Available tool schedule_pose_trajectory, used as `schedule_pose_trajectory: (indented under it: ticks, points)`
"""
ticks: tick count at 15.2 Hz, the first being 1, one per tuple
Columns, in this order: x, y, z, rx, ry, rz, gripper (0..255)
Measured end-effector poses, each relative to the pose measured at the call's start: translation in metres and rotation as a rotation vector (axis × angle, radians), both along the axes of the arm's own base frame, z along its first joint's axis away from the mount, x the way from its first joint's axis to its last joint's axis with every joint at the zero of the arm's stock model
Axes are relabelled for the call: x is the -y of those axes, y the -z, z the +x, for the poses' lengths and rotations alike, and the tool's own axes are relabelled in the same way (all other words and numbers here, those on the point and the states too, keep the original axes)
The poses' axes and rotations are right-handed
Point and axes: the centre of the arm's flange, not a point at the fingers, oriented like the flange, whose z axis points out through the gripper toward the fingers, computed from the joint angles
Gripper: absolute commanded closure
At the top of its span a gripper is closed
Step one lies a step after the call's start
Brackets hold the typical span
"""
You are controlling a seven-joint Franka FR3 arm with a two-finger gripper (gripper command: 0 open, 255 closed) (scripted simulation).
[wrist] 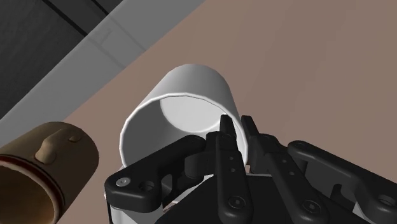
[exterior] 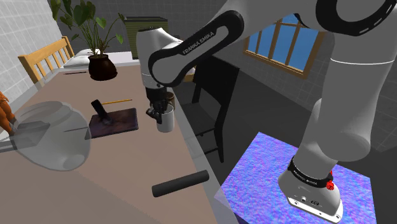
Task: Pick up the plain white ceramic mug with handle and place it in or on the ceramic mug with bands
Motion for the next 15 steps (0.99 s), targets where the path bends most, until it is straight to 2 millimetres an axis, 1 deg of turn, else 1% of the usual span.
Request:
schedule_pose_trajectory:
  ticks: [15]
  points:
    - [-0.001,-0.080,0.000,0.000,0.000,0.000,255]
